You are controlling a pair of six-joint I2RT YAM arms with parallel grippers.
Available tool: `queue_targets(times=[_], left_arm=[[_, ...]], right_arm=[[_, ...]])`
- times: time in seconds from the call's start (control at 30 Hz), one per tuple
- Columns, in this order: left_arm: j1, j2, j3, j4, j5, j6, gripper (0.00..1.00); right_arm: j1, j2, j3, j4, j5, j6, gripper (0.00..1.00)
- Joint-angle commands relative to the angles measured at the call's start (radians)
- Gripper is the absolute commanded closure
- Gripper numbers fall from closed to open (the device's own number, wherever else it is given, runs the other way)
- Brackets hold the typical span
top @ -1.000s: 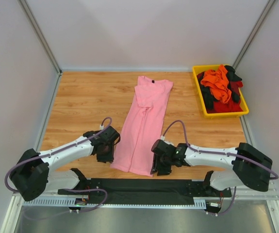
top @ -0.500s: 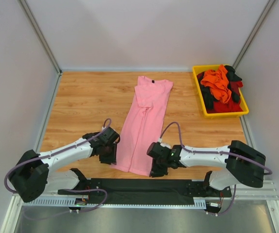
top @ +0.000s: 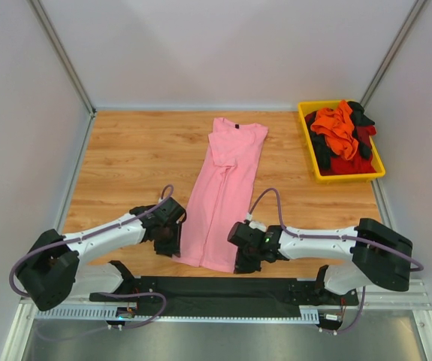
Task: Fold and stack the t-shirts
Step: Fold the tshirt
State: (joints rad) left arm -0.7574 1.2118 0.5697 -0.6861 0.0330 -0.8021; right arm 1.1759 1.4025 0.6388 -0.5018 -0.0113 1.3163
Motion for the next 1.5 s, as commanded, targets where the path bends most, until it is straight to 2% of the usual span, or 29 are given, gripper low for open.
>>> queue_targets(times=[0.0, 0.2, 0.33, 0.57, 0.7, 0.97, 1.27, 1.47], left_arm=[[0.0, -0.009, -0.014, 0.016, 0.034, 0.001, 0.59], [0.001, -0.093, -0.007, 0.011, 0.123, 0.007, 0.54], [0.001, -0.156, -0.005, -0.007, 0.169, 0.009, 0.46], [0.001, -0.215, -0.051, 0.011, 0.197, -0.014, 0.48], [0.0, -0.173, -0.108, 0.123, 0.28, -0.037, 0.51], [-0.002, -0.106, -0.134, 0.22, 0.312, -0.042, 0.52], [-0.002, -0.136, -0.136, 0.195, 0.265, -0.085, 0.53], [-0.002, -0.227, -0.149, 0.211, 0.274, -0.123, 0.52]], right_arm=[[0.001, 0.006, -0.004, -0.073, 0.094, -0.008, 1.0], [0.001, -0.02, -0.013, -0.098, 0.103, -0.019, 0.99], [0.001, -0.065, -0.03, -0.124, 0.103, -0.023, 1.0], [0.001, -0.131, -0.068, -0.176, 0.129, -0.025, 1.0], [0.001, -0.155, -0.074, -0.191, 0.131, -0.028, 1.0], [0.002, -0.195, -0.083, -0.222, 0.154, -0.031, 1.0], [0.002, -0.191, -0.074, -0.222, 0.151, -0.048, 1.0], [0.002, -0.178, -0.074, -0.207, 0.143, -0.052, 1.0]])
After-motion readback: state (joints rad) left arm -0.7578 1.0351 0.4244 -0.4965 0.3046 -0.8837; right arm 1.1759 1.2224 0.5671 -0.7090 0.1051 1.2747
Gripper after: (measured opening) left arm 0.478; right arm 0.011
